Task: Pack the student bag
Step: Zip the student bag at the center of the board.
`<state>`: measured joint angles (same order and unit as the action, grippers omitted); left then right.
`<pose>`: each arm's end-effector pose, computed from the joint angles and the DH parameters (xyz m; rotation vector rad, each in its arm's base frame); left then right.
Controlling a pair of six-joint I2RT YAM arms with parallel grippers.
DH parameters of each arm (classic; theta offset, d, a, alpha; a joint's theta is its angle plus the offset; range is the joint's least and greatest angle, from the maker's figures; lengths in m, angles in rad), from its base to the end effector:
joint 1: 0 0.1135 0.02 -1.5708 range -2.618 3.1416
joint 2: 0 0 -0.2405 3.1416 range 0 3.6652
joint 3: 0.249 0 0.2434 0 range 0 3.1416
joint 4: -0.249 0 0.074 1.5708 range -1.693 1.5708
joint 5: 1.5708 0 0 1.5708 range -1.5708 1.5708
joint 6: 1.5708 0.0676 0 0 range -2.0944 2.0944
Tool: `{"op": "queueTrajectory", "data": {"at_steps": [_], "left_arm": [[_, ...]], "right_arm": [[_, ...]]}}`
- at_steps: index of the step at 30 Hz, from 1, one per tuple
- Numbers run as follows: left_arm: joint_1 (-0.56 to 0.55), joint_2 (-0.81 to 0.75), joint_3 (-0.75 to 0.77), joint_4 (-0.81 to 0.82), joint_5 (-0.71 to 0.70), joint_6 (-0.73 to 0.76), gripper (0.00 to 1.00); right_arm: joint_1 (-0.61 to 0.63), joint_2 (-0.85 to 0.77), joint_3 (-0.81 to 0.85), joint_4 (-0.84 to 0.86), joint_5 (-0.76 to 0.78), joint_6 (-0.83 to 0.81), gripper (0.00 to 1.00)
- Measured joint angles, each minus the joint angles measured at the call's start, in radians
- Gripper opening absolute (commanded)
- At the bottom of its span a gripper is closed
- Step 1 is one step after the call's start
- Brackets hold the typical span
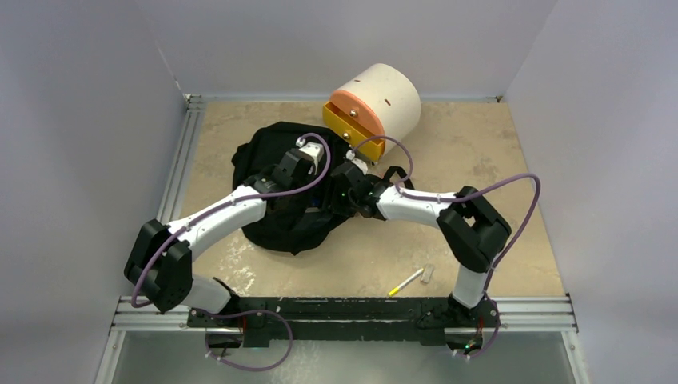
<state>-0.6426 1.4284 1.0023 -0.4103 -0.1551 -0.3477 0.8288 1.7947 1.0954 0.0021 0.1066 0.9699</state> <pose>0.2623 -0.1833 0.2042 0.2830 2.3956 -0.2758 0.2761 0.2906 0.1514 0.2289 2.3909 0.7980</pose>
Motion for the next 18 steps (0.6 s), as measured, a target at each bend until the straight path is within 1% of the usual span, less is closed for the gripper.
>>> {"op": "queueTrajectory", "data": {"at_steps": [5, 7, 11, 13, 16, 18], "left_arm": [[0.0, -0.003, 0.0, 0.005, 0.014, 0.0, 0.0], [0.001, -0.003, 0.0, 0.006, 0.02, 0.0, 0.0], [0.001, -0.003, 0.0, 0.006, 0.026, 0.0, 0.0], [0.001, -0.004, 0.0, 0.006, 0.029, 0.0, 0.0], [0.001, -0.006, 0.0, 0.006, 0.033, 0.0, 0.0], [0.001, -0.006, 0.0, 0.006, 0.042, 0.001, 0.0]], "right_arm": [[-0.01, 0.032, 0.038, -0.019, 0.023, -0.001, 0.49], [-0.012, 0.042, 0.042, -0.02, 0.031, -0.001, 0.44], [-0.015, 0.05, 0.042, -0.013, 0.033, -0.001, 0.27], [-0.018, 0.05, 0.042, -0.002, 0.032, 0.0, 0.2], [-0.022, 0.05, 0.041, 0.005, 0.036, -0.003, 0.13], [-0.029, 0.05, 0.034, 0.005, 0.037, -0.011, 0.05]]}}
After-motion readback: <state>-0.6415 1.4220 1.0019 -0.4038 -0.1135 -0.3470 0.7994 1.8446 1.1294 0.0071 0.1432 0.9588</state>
